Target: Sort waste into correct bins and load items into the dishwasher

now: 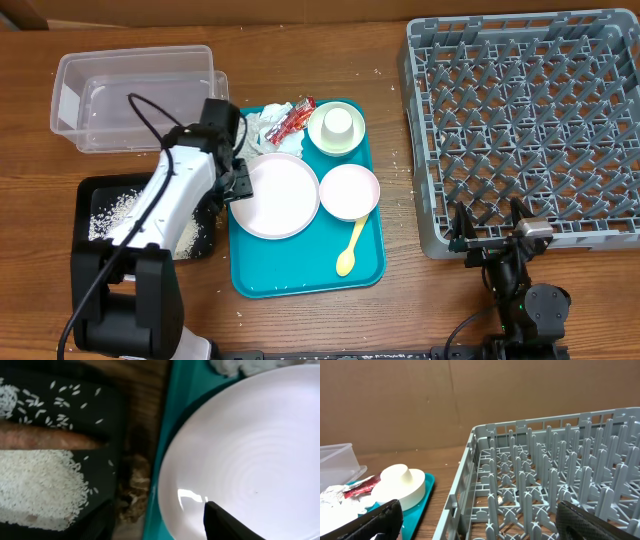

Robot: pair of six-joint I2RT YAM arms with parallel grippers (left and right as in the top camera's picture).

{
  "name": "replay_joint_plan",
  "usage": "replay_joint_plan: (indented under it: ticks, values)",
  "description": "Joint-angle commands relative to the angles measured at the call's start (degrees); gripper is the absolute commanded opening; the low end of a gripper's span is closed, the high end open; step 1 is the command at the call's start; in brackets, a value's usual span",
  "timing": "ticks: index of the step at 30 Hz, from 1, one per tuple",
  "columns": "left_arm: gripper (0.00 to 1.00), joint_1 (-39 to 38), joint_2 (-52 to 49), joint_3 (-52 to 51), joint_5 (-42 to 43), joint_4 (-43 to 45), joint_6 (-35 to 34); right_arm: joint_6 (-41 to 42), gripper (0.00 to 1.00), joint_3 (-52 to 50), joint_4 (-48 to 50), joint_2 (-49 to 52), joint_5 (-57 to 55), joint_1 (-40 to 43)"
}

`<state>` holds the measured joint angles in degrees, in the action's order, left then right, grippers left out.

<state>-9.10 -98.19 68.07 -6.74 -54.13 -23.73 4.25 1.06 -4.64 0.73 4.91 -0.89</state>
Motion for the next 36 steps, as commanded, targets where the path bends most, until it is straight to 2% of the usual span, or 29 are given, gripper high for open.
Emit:
replay_joint_plan:
  ticks: [1, 4, 5, 8, 10, 16, 33, 36]
  values:
    - [0.58, -1.7, -0.39, 0.55, -0.72, 0.59, 1.95, -0.2, 1.0, -0.59, 0.22, -0.44, -0.59, -0.22]
    - [0.5, -2.19, -0.96, 0.55, -0.79, 0.42, 3.21, -0.2, 1.0, -0.59, 0.22, -0.44, -0.59, -0.22]
    - [0.38, -2.12, -1.55, 0.55, -0.98, 0.28, 3.21, -0.2, 1.0, -0.59, 0.22, -0.44, -0.59, -0.22]
    - [0.12, -1.95, -2.36, 0.55, -1.55, 0.63, 2.99, -0.2, 1.0, -0.59, 0.22, -0.44, -0.59, -0.22]
    - [0.05, -1.77, -2.67, 0.55, -2.16, 0.61, 2.71, -0.2, 1.0, -0.59, 0.22, -0.44, -0.59, -0.22]
    - [0.04, -1.18, -2.86, 0.55, -5.88, -0.07, 1.97, -0.2, 1.0, -0.59, 0.22, -0.44, -0.59, -0.22]
    - [0.04, 2.45, -3.76, -3.32, -5.57, 2.56, 3.06, -0.2, 1.0, -0.59, 0.22, -0.44, -0.59, -0.22]
    - [0.04, 2.47, -3.76, -3.56, -7.8, 2.58, 3.13, -0.2, 1.0, -0.59, 0.22, -0.44, -0.59, -0.22]
